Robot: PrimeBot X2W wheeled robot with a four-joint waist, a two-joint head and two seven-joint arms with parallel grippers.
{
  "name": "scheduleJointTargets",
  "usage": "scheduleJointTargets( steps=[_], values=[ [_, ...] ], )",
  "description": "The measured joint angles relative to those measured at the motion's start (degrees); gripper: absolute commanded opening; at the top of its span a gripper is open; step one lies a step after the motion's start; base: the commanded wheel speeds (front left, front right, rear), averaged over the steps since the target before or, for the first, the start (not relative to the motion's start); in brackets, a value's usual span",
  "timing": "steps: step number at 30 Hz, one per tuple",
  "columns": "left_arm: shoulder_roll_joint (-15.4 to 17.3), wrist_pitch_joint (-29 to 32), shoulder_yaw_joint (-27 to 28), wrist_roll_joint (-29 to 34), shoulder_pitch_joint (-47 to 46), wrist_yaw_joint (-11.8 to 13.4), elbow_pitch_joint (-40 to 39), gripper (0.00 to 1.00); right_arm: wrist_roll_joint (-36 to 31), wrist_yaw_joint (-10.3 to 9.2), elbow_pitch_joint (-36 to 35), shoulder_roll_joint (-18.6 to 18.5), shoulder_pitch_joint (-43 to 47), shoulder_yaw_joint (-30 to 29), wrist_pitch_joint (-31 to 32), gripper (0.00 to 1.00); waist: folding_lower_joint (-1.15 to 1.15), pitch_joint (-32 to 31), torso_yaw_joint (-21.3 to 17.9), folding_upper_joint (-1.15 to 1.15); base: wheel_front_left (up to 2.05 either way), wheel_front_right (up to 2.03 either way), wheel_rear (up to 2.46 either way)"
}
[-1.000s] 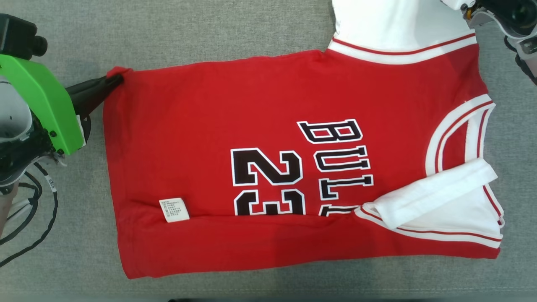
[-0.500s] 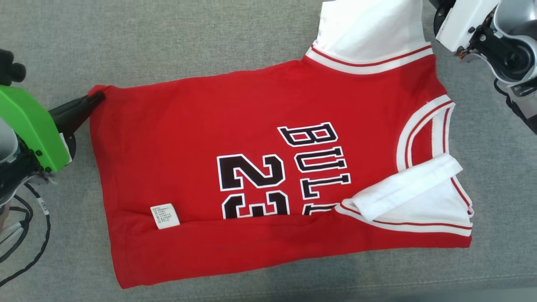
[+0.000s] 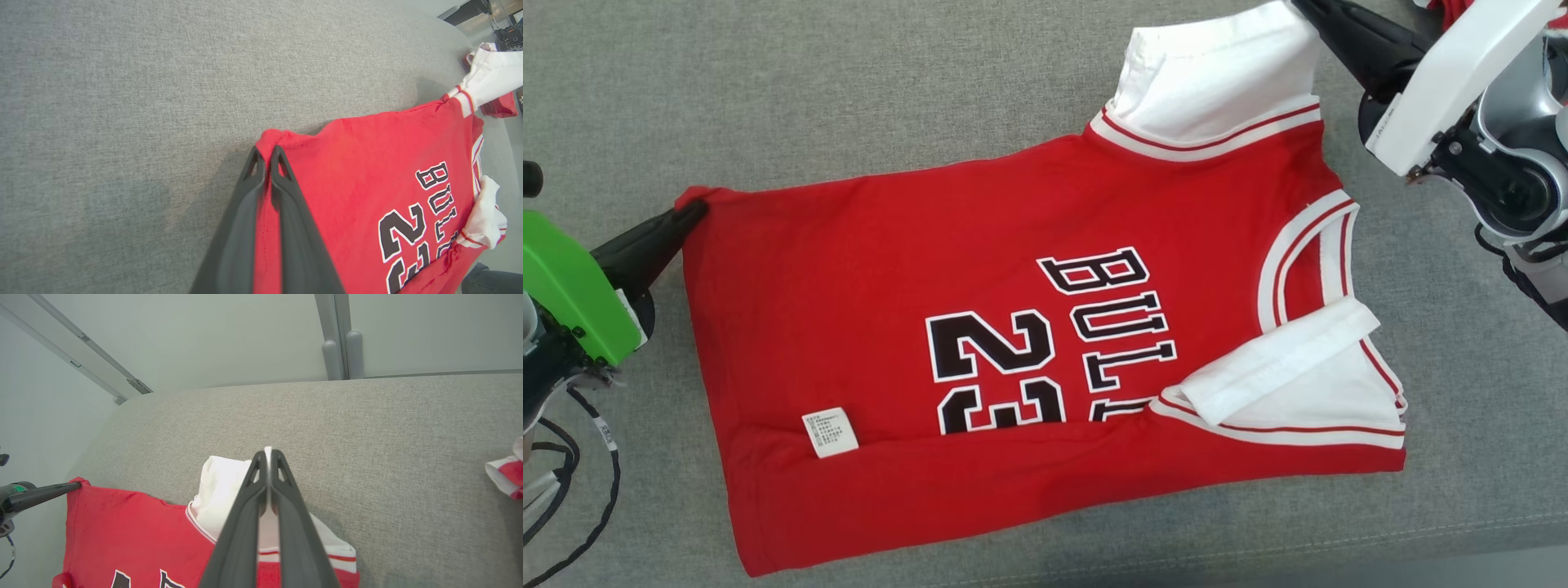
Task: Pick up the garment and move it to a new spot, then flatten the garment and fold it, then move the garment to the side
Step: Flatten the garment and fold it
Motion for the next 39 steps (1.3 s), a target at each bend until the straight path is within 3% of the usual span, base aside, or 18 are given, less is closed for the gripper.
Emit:
scheduleJointTargets(
  steps=[25, 39],
  values=[
    [-0.3, -7.5, 3.1, -1.5, 9.0, -0.4, -3.5, 0.0, 2.0, -2.85, -13.4, -7.0, 12.7, -1.9, -3.0, 0.0, 0.0, -3.8, 0.4, 0.0, 0.0, 0.0, 0.0],
    [-1.4, -11.5, 3.9, -2.9, 14.3, -0.9, -4.5, 0.0, 5.3, -4.22, -19.5, -10.6, 21.8, -5.8, -6.1, 0.0, 0.0, -5.5, 0.9, 0.0, 0.0, 0.0, 0.0]
  ],
)
